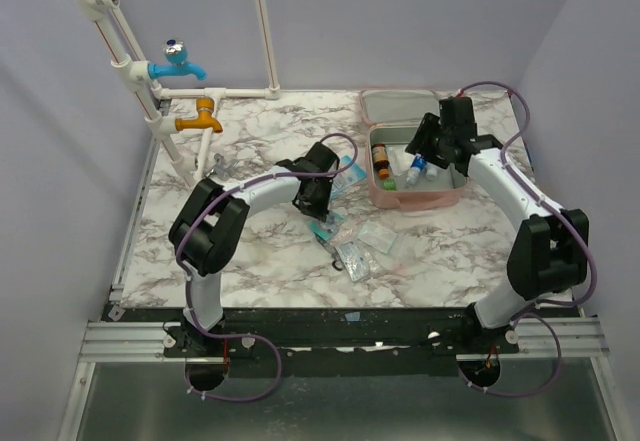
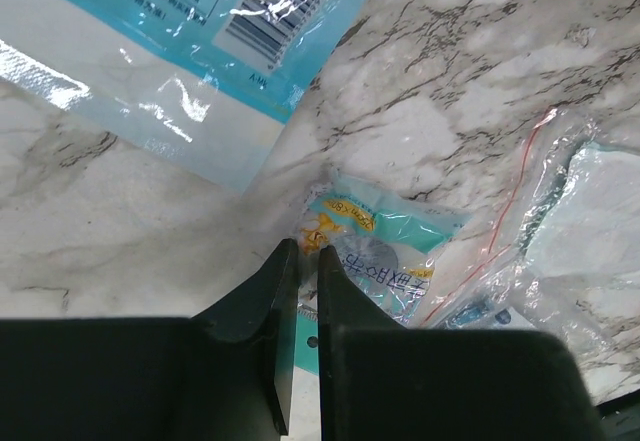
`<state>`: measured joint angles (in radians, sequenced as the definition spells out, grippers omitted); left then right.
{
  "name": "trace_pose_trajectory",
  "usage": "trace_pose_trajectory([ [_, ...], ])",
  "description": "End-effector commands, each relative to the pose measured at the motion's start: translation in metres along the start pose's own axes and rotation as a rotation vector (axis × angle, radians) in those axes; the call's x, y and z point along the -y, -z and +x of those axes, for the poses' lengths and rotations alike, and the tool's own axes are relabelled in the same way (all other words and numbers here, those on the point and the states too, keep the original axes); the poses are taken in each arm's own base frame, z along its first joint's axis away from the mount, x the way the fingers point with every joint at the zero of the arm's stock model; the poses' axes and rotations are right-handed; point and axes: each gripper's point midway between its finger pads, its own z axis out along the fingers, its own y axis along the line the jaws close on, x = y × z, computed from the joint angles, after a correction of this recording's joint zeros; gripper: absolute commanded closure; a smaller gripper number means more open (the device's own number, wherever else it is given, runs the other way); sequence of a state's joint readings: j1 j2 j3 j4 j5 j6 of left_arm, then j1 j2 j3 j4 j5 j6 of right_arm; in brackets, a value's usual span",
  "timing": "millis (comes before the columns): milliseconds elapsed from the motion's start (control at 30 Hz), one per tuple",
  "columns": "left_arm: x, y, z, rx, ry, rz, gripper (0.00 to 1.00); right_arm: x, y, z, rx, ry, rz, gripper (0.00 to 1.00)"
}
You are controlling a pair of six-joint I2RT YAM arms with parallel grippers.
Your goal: Organize the medicine kit
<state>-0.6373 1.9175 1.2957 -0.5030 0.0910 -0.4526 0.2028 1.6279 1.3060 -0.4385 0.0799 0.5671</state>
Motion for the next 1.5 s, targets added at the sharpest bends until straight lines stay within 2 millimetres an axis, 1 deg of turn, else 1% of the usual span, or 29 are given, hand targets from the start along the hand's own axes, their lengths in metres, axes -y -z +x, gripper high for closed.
trace_pose_trajectory([
  [0,-0.002,0.024,-0.005,0.026,-0.017,-0.032,1.00,-0.013,0.018,0.023,-0.066,0.019,-0.129,0.39],
  [133,0.005,0.041,-0.011,0.064,-0.021,-0.011,1.00,-0.022,0.034,0.042,-0.087,0.042,-0.210,0.39],
  [367,0.021,0.071,-0.023,0.121,-0.042,0.022,1.00,-0.032,0.062,0.073,-0.125,0.078,-0.281,0.39],
  [467,0.030,0.085,-0.033,0.146,-0.061,0.033,1.00,-0.042,0.077,0.092,-0.168,0.102,-0.368,0.39],
  [533,0.037,0.094,-0.040,0.161,-0.076,0.037,1.00,-0.045,0.084,0.107,-0.203,0.126,-0.395,0.39],
  [633,0.049,0.109,-0.051,0.193,-0.090,0.054,1.00,-0.045,0.089,0.128,-0.232,0.165,-0.392,0.39],
  [767,0.065,0.127,-0.068,0.239,-0.097,0.087,1.00,-0.034,0.091,0.149,-0.266,0.139,-0.380,0.39],
  [900,0.081,0.137,-0.082,0.259,-0.109,0.118,1.00,-0.035,0.101,0.160,-0.281,0.120,-0.417,0.39],
  [1033,0.097,0.141,-0.094,0.271,-0.121,0.143,1.00,-0.039,0.115,0.168,-0.297,0.115,-0.464,0.39],
  [1133,0.111,0.139,-0.102,0.270,-0.131,0.166,1.00,-0.038,0.121,0.179,-0.328,0.119,-0.480,0.39],
  [1267,0.126,0.133,-0.115,0.272,-0.135,0.187,1.00,-0.032,0.119,0.204,-0.388,0.137,-0.466,0.39],
  [1367,0.137,0.125,-0.120,0.263,-0.135,0.214,1.00,-0.028,0.116,0.220,-0.414,0.129,-0.462,0.40],
  [1467,0.145,0.116,-0.125,0.255,-0.132,0.234,1.00,-0.029,0.115,0.226,-0.422,0.118,-0.472,0.40],
])
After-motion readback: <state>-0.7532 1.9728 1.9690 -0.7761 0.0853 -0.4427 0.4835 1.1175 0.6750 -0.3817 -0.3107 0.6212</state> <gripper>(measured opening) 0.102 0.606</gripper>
